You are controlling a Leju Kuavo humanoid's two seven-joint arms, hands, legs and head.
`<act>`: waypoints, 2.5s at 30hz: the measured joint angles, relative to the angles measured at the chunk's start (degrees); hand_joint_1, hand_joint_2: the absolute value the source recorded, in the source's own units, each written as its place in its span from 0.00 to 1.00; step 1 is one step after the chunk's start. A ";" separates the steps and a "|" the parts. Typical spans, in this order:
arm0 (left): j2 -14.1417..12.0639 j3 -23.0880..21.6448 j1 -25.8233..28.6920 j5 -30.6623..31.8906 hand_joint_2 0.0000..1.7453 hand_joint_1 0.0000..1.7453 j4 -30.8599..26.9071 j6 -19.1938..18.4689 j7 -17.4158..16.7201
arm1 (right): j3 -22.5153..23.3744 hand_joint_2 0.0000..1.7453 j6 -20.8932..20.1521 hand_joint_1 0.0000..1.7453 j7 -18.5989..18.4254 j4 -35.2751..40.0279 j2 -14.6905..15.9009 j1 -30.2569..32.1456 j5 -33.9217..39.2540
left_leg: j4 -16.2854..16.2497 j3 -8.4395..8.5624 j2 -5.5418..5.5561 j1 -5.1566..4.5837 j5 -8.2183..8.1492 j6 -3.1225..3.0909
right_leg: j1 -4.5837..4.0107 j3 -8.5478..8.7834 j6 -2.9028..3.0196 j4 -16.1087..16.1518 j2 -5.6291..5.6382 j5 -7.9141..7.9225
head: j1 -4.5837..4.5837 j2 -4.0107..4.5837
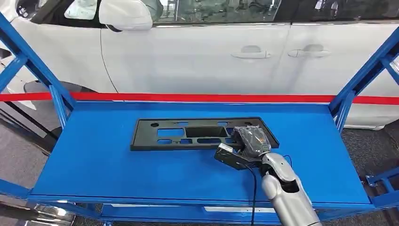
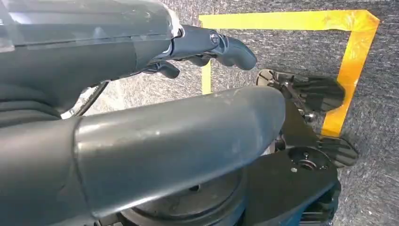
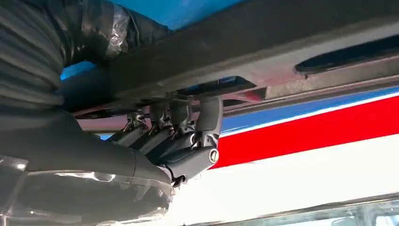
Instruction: Take the parts from the cabinet and place them on the table.
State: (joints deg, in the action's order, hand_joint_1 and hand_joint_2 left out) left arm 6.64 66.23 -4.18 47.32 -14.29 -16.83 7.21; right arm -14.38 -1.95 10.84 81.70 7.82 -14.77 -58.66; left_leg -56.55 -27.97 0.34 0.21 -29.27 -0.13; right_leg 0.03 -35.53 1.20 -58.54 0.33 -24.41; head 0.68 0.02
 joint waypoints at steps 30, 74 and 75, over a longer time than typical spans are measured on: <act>0.09 2.80 -0.05 -1.68 1.00 0.00 0.00 -1.07 -1.53 | 0.20 1.00 4.86 1.00 2.32 0.09 0.15 0.35 -4.01 | -0.01 0.14 0.00 0.00 -0.01 -0.01 | 0.01 0.15 -0.02 0.00 -0.01 0.01 | 0.00 -0.02; -2.62 5.66 0.95 -3.26 1.00 0.00 -0.02 -3.98 -0.31 | -14.78 1.00 9.16 1.00 -1.62 12.43 -3.32 -9.40 -14.65 | -2.47 -4.39 0.19 2.03 2.25 2.50 | 2.12 -0.09 -1.09 -2.32 -0.09 -2.31 | -0.04 -0.02; -2.64 5.73 1.08 -3.06 1.00 0.00 -0.02 -4.00 -0.44 | -15.28 1.00 8.85 1.00 -1.64 12.02 -3.94 -10.36 -14.25 | -3.75 -4.94 0.01 2.09 0.55 2.51 | 2.07 -0.37 -0.45 -2.24 -0.19 -1.88 | -0.04 -0.02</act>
State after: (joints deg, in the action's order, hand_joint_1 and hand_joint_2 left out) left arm 4.00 71.95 -3.10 44.26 -14.32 -20.83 6.78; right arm -29.66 6.91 9.20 93.72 3.89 -25.13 -72.91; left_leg -60.30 -32.91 0.35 2.30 -28.72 2.38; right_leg 2.11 -35.90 0.75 -60.78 0.14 -26.29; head 0.63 0.00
